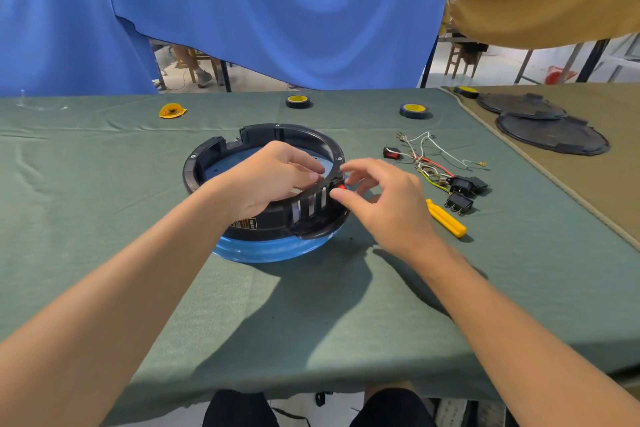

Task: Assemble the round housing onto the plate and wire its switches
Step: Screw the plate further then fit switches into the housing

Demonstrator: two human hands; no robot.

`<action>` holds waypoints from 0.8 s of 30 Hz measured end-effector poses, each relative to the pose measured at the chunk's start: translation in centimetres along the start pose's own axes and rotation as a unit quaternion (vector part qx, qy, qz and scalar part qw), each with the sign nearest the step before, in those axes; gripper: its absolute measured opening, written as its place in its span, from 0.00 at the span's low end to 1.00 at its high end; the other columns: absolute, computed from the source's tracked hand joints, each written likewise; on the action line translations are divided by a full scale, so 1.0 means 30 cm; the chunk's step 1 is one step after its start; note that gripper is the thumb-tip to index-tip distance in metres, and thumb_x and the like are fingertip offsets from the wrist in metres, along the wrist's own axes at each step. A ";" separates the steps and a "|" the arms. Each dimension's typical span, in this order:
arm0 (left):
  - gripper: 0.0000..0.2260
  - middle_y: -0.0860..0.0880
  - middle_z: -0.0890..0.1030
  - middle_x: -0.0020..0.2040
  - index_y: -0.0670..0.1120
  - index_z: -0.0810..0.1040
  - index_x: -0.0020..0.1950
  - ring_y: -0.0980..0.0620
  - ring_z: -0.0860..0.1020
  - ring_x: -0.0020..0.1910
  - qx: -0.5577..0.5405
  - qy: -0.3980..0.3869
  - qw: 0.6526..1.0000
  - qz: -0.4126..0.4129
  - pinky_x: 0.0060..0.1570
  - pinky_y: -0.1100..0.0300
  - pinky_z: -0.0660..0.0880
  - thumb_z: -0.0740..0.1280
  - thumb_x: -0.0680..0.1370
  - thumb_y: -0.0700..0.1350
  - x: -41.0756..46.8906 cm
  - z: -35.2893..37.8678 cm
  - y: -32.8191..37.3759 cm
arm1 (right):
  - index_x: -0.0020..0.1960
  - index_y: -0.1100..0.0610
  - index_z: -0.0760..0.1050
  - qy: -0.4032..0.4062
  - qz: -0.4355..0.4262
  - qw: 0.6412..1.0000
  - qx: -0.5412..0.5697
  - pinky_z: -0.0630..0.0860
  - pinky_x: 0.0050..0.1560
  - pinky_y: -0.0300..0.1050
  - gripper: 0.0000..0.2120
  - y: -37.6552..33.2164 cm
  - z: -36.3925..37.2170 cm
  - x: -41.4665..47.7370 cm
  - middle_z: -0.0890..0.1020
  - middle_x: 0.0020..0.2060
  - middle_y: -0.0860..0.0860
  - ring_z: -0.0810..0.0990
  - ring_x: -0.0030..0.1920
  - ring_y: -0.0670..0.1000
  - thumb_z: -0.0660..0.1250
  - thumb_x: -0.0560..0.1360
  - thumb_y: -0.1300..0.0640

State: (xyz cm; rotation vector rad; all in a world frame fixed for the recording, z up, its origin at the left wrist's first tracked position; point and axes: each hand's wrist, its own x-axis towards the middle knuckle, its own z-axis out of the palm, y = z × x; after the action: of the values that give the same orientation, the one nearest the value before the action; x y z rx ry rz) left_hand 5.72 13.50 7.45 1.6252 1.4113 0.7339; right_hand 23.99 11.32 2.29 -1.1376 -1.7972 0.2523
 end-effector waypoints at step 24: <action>0.12 0.48 0.84 0.57 0.47 0.84 0.58 0.50 0.79 0.60 0.059 -0.018 0.998 0.032 0.69 0.49 0.71 0.64 0.81 0.36 -0.001 -0.003 -0.005 | 0.46 0.59 0.85 0.009 0.013 0.997 0.076 0.83 0.41 0.50 0.06 0.004 0.020 0.007 0.82 0.40 0.49 0.82 0.38 0.48 0.72 0.72 0.67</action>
State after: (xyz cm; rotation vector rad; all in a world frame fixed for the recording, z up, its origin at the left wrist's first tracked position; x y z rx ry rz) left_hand 5.58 13.51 7.34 1.7743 1.4060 0.6655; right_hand 23.56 11.72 2.05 -1.0525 -1.7176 0.3851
